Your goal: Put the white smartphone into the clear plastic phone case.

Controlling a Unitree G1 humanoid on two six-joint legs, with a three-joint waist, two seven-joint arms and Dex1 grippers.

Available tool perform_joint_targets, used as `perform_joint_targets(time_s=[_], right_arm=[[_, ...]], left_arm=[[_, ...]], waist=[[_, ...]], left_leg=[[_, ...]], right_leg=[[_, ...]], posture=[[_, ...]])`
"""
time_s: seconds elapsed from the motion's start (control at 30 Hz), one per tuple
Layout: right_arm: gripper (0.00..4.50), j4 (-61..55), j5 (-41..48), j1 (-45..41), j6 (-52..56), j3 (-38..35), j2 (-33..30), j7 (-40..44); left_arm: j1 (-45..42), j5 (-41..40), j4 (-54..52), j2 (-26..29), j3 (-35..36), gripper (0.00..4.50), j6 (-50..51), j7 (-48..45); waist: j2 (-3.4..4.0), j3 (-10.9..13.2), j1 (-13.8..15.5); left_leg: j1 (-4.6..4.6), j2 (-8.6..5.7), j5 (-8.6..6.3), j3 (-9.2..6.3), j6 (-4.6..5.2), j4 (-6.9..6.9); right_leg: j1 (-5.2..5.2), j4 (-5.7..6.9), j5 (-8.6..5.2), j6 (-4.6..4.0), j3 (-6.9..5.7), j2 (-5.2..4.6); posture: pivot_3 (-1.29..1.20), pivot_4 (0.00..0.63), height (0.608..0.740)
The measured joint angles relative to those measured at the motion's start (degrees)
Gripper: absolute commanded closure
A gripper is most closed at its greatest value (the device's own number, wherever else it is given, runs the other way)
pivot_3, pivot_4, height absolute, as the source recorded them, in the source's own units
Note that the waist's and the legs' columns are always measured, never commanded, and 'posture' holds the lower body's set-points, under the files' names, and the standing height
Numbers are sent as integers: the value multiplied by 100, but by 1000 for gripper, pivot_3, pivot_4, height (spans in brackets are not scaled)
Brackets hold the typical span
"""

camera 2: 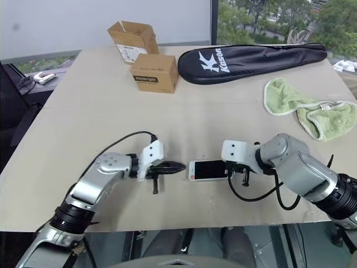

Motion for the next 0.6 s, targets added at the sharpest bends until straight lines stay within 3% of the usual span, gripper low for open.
perform_joint_targets(time_s=[0.43, 0.6], right_arm=[[4466, 19, -41, -94, 255, 77, 14, -115], [4466, 4, 172, 220, 78, -435, -292, -136]], left_arm=[[-8, 38, -125, -218, 31, 4500, 410, 273], [-25, -195, -128, -19, 192, 4500, 443, 123]], waist=[[0, 0, 24], [-3, 3, -29]], left_leg=[[18, -4, -3, -14, 6, 8], [-2, 0, 1, -13, -2, 1]], right_leg=[[32, -3, -1, 2, -17, -3], [4, -4, -1, 1, -15, -2]], posture=[[0, 150, 740], [0, 150, 740]])
